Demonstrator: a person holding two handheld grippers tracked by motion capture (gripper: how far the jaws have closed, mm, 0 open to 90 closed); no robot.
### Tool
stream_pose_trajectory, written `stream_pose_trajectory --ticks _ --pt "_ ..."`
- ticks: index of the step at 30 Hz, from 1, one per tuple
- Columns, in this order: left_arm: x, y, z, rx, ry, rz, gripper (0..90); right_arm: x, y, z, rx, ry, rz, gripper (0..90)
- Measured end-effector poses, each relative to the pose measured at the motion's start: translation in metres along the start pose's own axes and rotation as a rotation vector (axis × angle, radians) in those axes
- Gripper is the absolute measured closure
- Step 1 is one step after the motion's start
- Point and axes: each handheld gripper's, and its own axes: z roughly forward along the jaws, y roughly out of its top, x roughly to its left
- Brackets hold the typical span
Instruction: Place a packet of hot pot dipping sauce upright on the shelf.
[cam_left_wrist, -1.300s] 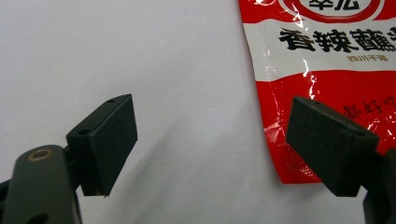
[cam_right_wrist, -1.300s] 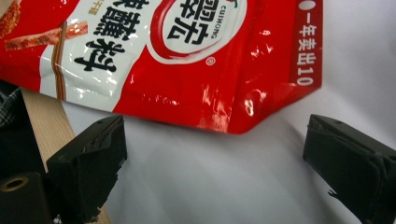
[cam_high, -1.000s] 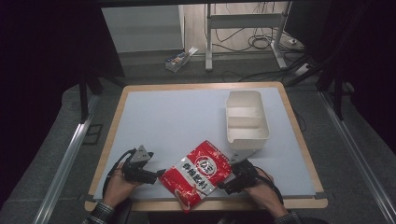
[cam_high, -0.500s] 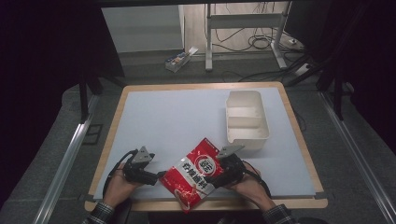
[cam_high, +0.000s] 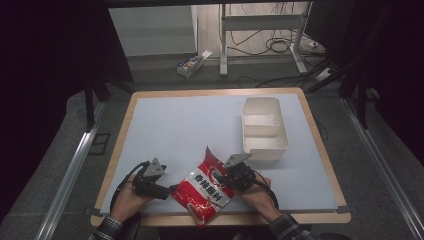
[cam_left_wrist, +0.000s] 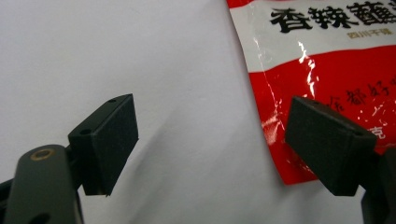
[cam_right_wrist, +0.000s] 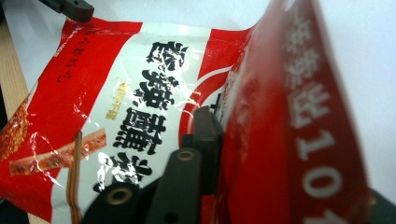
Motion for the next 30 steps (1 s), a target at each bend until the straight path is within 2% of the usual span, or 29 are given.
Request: stream_pose_trajectory --ticks 5,8,16,19,21,30 --pt "0.005 -0.001 -0.004 -0.026 0.006 -0.041 16.7 -0.001 0.005 -0.004 -0.01 0.016 0.011 87.5" --pt "0.009 -0.002 -0.006 -0.048 -0.005 -0.079 13.1 -0.002 0.011 -0.013 -0.038 0.04 0.029 87.5" --pt "0.018 -0.006 -0.008 -0.068 -0.032 -0.157 5.0 -0.001 0.028 -0.033 -0.082 0.077 0.022 87.6" --pt "0.02 -0.006 -0.01 -0.098 -0.036 -0.166 4.0 -0.001 0.037 -0.039 -0.097 0.093 0.01 87.7" --pt "0.021 -0.007 -0.011 -0.101 -0.034 -0.169 3.8 -0.001 0.044 -0.044 -0.108 0.106 0.003 87.7" --pt "0.02 -0.007 -0.009 -0.08 -0.032 -0.148 4.1 0.002 0.072 -0.064 -0.152 0.148 -0.029 87.8"
